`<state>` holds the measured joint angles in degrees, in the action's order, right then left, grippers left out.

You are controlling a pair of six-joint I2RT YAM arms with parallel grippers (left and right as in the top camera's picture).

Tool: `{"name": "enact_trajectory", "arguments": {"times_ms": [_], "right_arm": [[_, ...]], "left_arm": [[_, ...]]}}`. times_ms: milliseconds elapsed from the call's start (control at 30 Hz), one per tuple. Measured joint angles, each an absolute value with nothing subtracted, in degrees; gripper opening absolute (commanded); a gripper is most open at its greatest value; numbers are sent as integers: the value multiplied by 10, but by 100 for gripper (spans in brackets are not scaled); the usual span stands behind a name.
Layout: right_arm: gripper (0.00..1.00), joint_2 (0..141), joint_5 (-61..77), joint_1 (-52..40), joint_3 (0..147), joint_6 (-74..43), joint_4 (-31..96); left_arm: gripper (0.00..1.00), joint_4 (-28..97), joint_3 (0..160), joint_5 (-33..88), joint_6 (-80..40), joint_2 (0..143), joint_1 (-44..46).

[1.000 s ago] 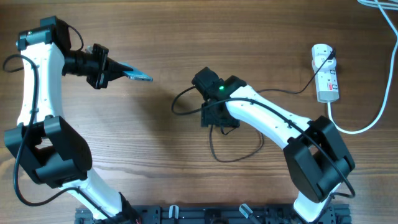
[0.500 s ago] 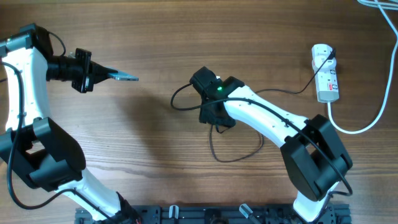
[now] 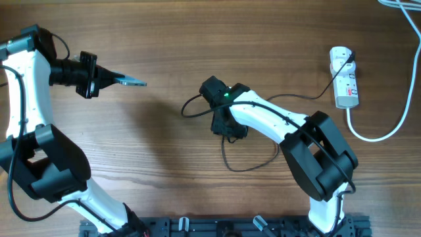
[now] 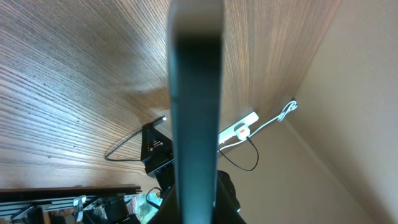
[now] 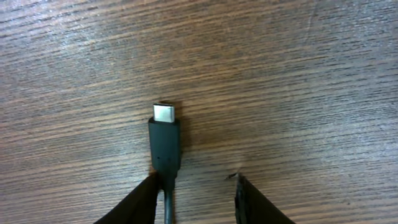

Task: Plug charger to phone and switch on socket
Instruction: 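Lower the right gripper over the cable's connector end, then close the right gripper on the black USB-C connector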

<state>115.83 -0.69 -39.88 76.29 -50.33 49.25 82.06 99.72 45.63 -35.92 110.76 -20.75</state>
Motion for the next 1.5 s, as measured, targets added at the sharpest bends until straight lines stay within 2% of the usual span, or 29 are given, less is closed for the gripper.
{"name": "enact_trajectory", "arguments": {"times_ms": [167, 300, 667, 867, 933, 1067, 1267, 1500], "right_arm": [[37, 1158, -4, -399, 763, -503, 488], [28, 1158, -4, -399, 763, -503, 485], [21, 1149, -1, -399, 745, -508, 446], [22, 1147, -1, -399, 742, -508, 442], [26, 1147, 0, -399, 742, -508, 443], [27, 1147, 3, -399, 742, -509, 443], [21, 1147, 4, -399, 742, -509, 449], [20, 1147, 4, -399, 742, -509, 457]], "left_arm": [[4, 821, 997, 456, -359, 1108, -208], [4, 821, 997, 456, -359, 1108, -208], [4, 821, 997, 456, -359, 1108, -208], [4, 821, 997, 456, -359, 1108, -208], [4, 821, 997, 456, -359, 1108, -208], [4, 821, 997, 456, -359, 1108, -208], [4, 821, 997, 454, -359, 1108, -208], [4, 821, 997, 454, -359, 1108, -207]]}}
